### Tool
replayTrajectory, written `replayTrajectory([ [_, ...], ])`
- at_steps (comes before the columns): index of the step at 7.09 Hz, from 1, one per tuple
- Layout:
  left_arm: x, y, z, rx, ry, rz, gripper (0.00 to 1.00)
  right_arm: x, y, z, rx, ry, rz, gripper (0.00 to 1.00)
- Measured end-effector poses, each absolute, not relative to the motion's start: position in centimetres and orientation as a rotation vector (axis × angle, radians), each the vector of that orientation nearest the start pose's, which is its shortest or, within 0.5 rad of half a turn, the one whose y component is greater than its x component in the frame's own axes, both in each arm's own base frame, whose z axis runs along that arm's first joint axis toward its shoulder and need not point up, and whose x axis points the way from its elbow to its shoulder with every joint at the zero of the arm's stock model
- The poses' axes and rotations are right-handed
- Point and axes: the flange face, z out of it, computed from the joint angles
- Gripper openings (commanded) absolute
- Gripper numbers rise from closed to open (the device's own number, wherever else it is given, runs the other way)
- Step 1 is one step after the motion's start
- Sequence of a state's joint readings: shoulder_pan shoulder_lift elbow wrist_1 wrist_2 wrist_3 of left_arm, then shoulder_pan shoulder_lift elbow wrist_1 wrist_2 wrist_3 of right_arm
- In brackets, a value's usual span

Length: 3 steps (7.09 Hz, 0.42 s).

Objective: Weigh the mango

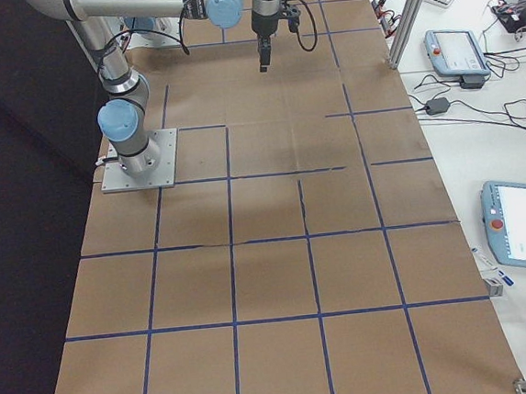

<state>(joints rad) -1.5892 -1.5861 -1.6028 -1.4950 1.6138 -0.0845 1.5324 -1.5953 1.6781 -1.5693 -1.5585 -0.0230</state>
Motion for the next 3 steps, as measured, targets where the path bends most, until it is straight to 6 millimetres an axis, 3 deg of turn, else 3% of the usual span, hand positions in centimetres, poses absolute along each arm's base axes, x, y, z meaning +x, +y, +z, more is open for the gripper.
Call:
replayTrajectory([
  [3,-13.82,-49.89,47.28,-0.11,3.098,-0.058,1.0,11.63,-47.62,44.73,0.025,3.124,0.131,1.0],
])
